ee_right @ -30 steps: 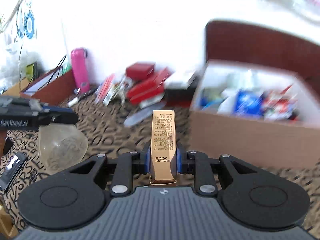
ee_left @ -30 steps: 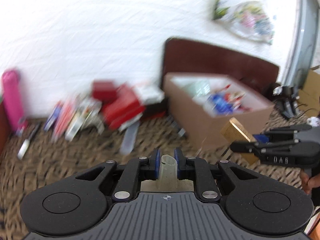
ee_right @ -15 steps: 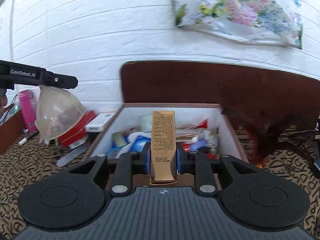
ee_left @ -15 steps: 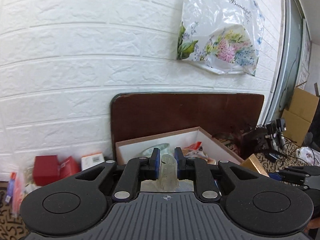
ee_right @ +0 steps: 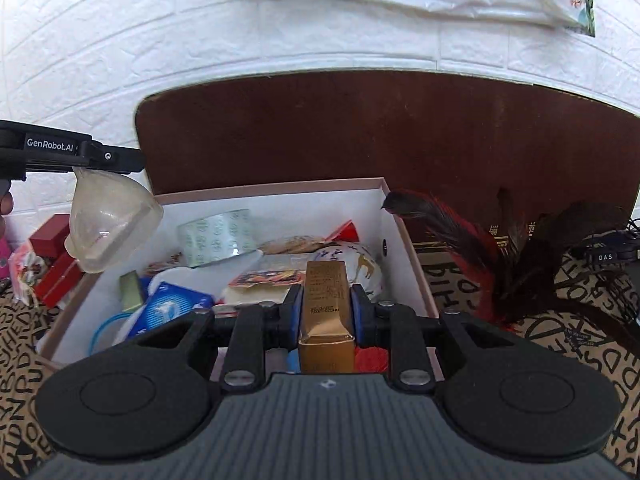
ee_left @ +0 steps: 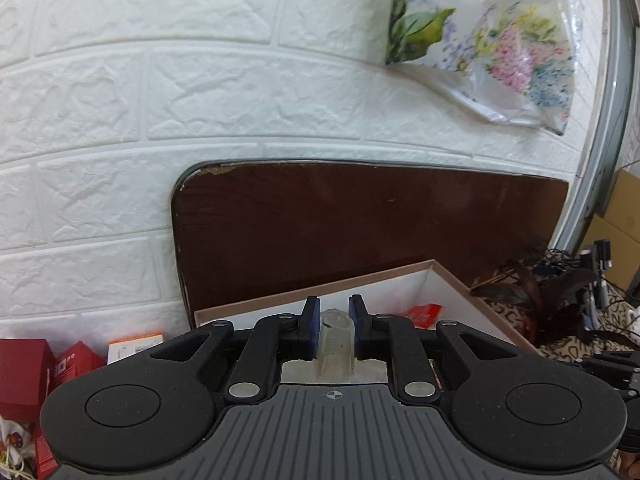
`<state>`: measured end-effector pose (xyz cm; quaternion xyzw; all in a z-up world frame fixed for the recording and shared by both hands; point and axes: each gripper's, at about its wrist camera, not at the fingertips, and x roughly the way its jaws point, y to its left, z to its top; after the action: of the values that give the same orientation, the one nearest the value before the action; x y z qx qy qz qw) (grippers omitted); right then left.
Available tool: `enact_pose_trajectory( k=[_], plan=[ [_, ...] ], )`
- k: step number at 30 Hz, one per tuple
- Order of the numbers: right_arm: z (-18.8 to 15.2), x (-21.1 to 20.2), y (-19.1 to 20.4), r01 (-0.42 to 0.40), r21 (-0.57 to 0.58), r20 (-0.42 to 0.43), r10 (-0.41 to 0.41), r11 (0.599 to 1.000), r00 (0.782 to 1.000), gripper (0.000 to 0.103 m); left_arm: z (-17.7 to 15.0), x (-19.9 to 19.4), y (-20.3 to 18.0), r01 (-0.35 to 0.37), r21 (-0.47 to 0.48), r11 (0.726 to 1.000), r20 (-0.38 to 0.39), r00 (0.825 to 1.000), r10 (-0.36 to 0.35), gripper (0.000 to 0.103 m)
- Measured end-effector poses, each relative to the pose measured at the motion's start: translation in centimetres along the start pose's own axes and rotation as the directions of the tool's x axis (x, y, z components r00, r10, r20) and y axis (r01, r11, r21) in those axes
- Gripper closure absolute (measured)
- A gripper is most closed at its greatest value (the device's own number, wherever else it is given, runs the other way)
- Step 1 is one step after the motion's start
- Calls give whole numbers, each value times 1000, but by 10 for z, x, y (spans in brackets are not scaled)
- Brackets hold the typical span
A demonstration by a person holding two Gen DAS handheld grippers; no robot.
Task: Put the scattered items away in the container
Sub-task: 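Carry the funnel and gold box over the cardboard box and open both tools, then withdraw both open tools from the cardboard box toward the red boxes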
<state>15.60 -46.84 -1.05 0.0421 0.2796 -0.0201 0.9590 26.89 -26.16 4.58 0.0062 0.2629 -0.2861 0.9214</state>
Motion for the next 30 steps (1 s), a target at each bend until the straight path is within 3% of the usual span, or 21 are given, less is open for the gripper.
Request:
enact_pose_trajectory(
  k=[1,2,3,4,5,6,7,14,20,25,30],
  plan=[
    [1,5,-2,0,2,-9,0,1000,1000,75,1,5,3,-6,-9,1000,-2,1000,6,89],
    [2,9,-3,-2,0,-19,2,1000,1000,75,0,9,6,-7,-13,1000,-1,1000,7,69],
    [2,14,-2,-4,-12,-33,3,1000,999,70,0,11,7,-14,-14,1000,4,1000,14,61],
    [1,17,0,2,-28,-48,-3,1000,999,46,-2,13,8,-29,-15,999,3,1000,29,29],
    [0,16,2,21,-43,-39,-22,999,999,31,-4,13,9,-48,-17,999,1,999,48,3],
    [-2,12,4,49,-62,-1,-49,997,999,14,-6,11,9,-70,-17,997,12,997,70,0],
    [-4,7,7,80,-81,38,-77,993,996,13,-7,8,9,-86,-12,996,31,996,86,0],
    [-3,-11,5,80,-62,57,-76,995,995,8,-13,0,16,-74,-41,996,-16,997,73,0],
    [-8,-27,19,47,-68,31,-45,997,998,2,-29,-36,15,-69,-74,995,-17,998,68,0],
    [-20,-46,49,-34,-79,30,37,996,999,1,-77,-94,14,13,-136,991,40,999,-7,0],
    [-36,-61,103,-105,-195,-2,107,975,994,1,-119,-144,25,5,-173,985,52,999,4,0]
  ],
)
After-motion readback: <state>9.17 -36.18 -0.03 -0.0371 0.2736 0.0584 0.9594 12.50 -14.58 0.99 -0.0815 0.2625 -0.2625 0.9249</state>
